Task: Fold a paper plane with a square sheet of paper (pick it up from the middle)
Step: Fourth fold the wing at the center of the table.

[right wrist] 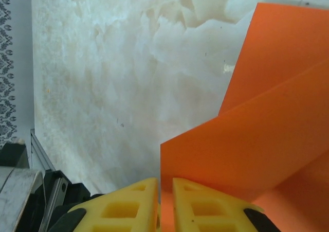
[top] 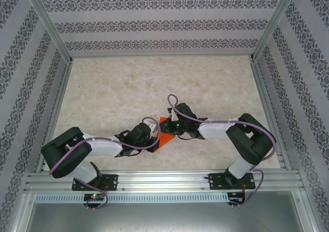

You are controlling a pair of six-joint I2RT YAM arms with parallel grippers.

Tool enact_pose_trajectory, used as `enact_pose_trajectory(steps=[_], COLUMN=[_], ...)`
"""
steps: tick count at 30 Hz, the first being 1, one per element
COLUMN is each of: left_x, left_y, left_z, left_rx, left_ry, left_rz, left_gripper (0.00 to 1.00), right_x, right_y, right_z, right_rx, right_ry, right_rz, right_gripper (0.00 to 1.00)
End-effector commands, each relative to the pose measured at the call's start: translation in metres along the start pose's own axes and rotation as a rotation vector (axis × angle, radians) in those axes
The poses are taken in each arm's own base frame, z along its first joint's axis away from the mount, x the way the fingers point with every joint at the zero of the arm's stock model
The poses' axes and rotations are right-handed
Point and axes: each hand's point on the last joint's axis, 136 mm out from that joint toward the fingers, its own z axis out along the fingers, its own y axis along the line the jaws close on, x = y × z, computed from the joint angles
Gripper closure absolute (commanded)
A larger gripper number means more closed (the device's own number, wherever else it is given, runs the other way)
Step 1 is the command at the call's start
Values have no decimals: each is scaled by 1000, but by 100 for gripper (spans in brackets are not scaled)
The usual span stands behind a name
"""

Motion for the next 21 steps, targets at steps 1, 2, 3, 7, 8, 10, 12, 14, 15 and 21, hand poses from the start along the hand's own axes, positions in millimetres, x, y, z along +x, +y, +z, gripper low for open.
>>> enact_pose_trajectory(steps=[1,2,3,7,8,10,12,14,15,21], left_x=[18,18,18,20,21,22,23,23,23,19], left_y=[15,15,15,16,16,16,15,14,13,10], left_z=[0,-2,-3,-7,-7,-8,-10,-11,-12,-16], left_rx=[-37,-39,-42,-43,-39,-36,-29,-19,-17,-12], left_ry=[70,66,64,69,72,73,69,64,62,48], left_rz=[-39,-38,-37,-25,-26,-25,-26,-28,-27,-30], left_gripper=[84,81,79,78,78,79,80,80,80,80], right_x=[-13,-13,-13,-13,-14,-15,-14,-15,-15,-13], right_y=[-6,-10,-11,-15,-17,-17,-17,-16,-16,-15], right_z=[4,4,5,6,6,6,7,8,9,12], right_rx=[22,31,36,46,50,51,51,44,44,35], right_ry=[-43,-44,-44,-44,-47,-50,-46,-40,-38,-24], right_rz=[18,24,26,36,36,39,38,38,38,38], right_gripper=[84,84,84,85,85,85,85,85,85,84])
